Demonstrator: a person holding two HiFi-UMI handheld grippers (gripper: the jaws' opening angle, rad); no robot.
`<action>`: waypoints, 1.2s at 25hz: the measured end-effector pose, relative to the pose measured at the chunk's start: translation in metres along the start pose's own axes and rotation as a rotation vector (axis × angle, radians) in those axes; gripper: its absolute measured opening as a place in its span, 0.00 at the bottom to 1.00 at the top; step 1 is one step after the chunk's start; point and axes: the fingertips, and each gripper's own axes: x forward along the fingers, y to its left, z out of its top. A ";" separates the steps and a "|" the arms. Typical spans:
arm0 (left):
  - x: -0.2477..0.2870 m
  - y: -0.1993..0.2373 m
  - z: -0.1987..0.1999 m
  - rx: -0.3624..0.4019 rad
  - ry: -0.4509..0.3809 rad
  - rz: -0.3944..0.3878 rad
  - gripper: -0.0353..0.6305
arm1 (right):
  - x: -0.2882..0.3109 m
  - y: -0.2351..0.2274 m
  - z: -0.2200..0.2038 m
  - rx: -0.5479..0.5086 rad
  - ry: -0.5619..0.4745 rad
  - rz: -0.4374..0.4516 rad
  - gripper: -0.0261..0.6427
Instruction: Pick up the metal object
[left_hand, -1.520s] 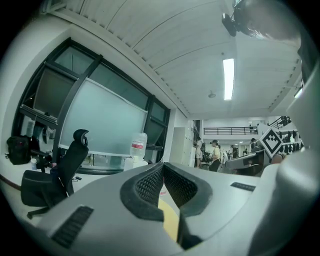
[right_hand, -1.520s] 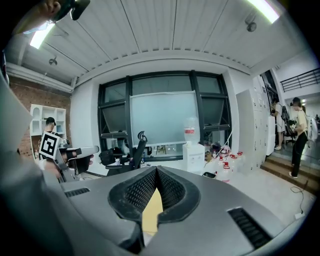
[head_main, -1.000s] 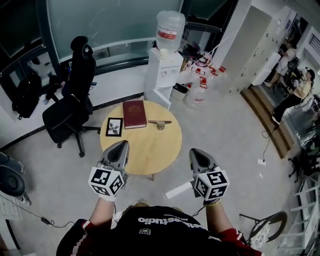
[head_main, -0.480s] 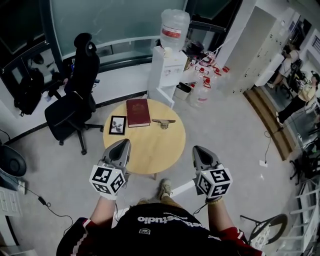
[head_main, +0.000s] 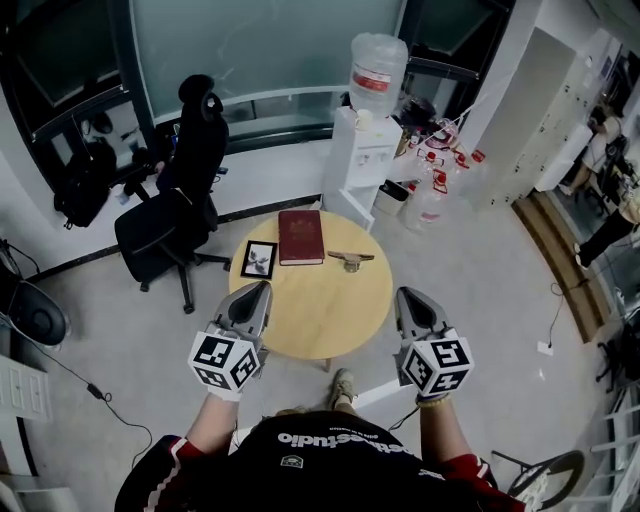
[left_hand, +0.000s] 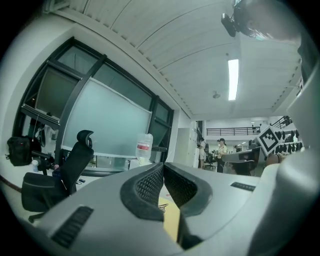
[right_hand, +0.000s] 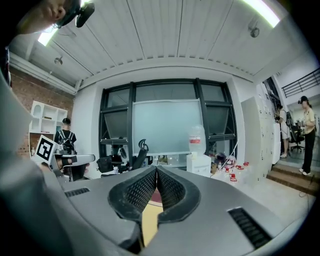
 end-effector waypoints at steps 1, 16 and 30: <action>0.001 0.002 0.002 0.001 -0.002 0.004 0.08 | 0.001 -0.001 0.001 -0.001 -0.003 0.001 0.08; 0.017 0.003 0.009 0.019 -0.019 0.007 0.08 | 0.017 -0.006 -0.002 -0.067 0.019 0.067 0.23; 0.059 -0.003 -0.006 0.054 0.014 -0.005 0.08 | 0.050 -0.050 -0.053 -0.123 0.141 0.054 0.23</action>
